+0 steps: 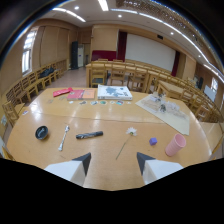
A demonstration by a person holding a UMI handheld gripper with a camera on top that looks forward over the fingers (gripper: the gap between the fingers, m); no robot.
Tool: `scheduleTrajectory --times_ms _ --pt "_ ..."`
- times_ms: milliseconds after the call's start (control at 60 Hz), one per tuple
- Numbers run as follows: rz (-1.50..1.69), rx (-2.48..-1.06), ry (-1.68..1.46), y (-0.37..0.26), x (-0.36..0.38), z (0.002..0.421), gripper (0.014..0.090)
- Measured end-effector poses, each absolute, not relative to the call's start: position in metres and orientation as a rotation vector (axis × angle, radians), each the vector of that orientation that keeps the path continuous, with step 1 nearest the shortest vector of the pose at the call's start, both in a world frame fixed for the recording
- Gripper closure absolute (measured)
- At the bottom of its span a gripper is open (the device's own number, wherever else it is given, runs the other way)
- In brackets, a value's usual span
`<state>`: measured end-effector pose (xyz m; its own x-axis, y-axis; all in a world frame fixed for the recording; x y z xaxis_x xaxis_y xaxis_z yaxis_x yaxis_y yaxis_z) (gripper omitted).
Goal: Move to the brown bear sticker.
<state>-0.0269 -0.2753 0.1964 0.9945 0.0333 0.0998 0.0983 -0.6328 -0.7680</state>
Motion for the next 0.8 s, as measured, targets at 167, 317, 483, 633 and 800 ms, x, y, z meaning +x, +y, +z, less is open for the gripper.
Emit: scheduleTrajectory --times_ms 167,317,483,633,800 --pt "-0.095 -2.258 -0.098 -0.273 -0.063 0.177 0.0185" --pt "-0.088 -2.250 -0.099 -0.288 -0.118 0.178 0.0180" --pt "-0.059 -2.248 -0.127 -0.282 -0.168 0.179 0.0183" --pt "-0.052 -2.233 -0.166 -0.251 -0.202 0.179 0.0182" --pt "-0.029 -2.222 -0.177 -0.191 -0.227 0.173 0.0183"
